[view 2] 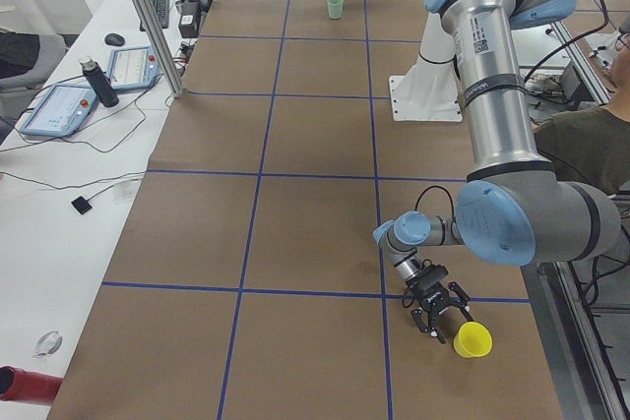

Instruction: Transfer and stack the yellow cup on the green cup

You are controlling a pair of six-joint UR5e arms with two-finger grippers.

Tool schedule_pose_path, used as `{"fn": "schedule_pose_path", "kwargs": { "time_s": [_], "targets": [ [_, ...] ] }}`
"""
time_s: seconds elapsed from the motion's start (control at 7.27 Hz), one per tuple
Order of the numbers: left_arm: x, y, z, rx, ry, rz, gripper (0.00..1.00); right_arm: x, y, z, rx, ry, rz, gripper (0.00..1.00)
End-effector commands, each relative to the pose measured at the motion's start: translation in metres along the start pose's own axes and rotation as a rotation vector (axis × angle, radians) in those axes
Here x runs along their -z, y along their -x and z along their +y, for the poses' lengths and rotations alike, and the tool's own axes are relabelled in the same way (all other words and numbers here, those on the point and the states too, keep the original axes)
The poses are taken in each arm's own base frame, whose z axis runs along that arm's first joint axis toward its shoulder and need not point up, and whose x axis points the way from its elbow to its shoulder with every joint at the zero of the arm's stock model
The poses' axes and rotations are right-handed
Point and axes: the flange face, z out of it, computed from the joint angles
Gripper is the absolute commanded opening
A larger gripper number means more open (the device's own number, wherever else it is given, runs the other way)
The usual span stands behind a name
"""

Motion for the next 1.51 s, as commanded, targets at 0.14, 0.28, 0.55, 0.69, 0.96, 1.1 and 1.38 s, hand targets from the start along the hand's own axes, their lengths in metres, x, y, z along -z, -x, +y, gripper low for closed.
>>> {"fn": "schedule_pose_path", "kwargs": {
  "time_s": [0.14, 0.28, 0.55, 0.69, 0.96, 1.1, 1.38],
  "targets": [
    [-0.007, 0.004, -0.002, 0.016, 0.006, 0.01, 1.0, 0.002, 0.002, 0.0, 0.003, -0.004, -0.003, 1.0],
    [-0.01, 0.004, -0.003, 0.021, 0.007, 0.002, 1.0, 0.002, 0.003, 0.0, 0.006, -0.005, -0.002, 1.0],
    [-0.016, 0.01, -0.002, 0.034, 0.013, -0.006, 1.0, 0.005, 0.005, 0.0, 0.011, -0.011, 0.001, 1.0],
    [-0.018, 0.01, -0.004, 0.037, 0.022, -0.004, 1.0, 0.005, 0.006, 0.0, 0.012, -0.01, 0.0, 1.0],
    [-0.025, 0.009, -0.009, 0.044, 0.014, -0.002, 0.81, 0.006, 0.007, 0.0, 0.013, -0.012, 0.0, 1.0],
    [-0.03, 0.009, -0.011, 0.048, 0.002, 0.002, 0.54, 0.006, 0.006, 0.0, 0.013, -0.013, 0.001, 1.0],
    [-0.038, 0.006, -0.018, 0.048, -0.013, 0.006, 0.2, 0.007, 0.008, -0.001, 0.016, -0.014, 0.001, 1.0]
  ]
}}
